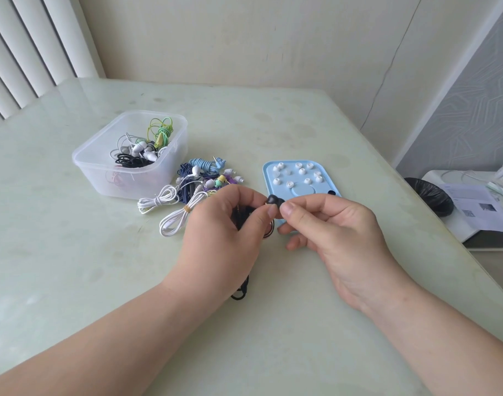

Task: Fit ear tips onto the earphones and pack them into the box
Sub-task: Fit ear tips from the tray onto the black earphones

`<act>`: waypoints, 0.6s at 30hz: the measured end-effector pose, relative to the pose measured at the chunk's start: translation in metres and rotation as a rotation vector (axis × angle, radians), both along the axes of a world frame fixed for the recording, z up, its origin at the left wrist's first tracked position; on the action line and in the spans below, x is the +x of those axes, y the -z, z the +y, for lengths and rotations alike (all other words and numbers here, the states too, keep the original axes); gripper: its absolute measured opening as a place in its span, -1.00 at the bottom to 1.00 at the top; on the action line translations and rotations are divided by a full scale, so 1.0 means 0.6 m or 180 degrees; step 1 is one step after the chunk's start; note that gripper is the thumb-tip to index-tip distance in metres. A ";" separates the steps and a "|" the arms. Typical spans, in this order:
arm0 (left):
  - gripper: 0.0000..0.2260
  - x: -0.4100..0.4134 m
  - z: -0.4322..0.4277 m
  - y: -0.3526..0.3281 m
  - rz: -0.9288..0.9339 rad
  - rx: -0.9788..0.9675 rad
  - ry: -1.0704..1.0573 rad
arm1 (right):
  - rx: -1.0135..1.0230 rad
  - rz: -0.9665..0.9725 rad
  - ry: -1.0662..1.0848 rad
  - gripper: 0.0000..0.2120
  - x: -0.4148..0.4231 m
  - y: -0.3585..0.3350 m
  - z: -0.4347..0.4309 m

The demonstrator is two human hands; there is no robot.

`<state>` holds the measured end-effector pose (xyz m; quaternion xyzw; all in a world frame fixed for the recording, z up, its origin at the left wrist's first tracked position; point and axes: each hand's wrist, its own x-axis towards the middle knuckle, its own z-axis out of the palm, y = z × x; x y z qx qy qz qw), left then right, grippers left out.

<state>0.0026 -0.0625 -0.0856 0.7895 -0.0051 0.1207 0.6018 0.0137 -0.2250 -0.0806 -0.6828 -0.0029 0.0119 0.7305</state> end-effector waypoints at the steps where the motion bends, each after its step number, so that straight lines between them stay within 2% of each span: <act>1: -0.91 0.000 0.001 0.000 -0.0052 0.0066 -0.0032 | -0.0006 -0.0013 -0.0014 -0.96 -0.001 0.001 0.000; 8: -0.92 -0.002 -0.001 -0.007 0.0086 -0.0105 0.0156 | 0.0413 0.0241 -0.0060 -0.95 0.009 -0.002 -0.010; 10: -0.93 -0.002 -0.001 -0.009 0.0120 -0.0168 0.0203 | 0.0467 0.0209 -0.0066 -0.88 0.009 -0.002 -0.013; 13: -0.93 -0.004 0.001 -0.010 0.0110 -0.0130 0.0209 | 0.0341 0.0077 -0.0091 -0.76 0.009 -0.004 -0.015; 18: -0.93 -0.005 0.001 -0.007 -0.0337 0.0338 0.0046 | 0.0066 -0.0131 -0.0156 -0.84 0.011 -0.008 -0.019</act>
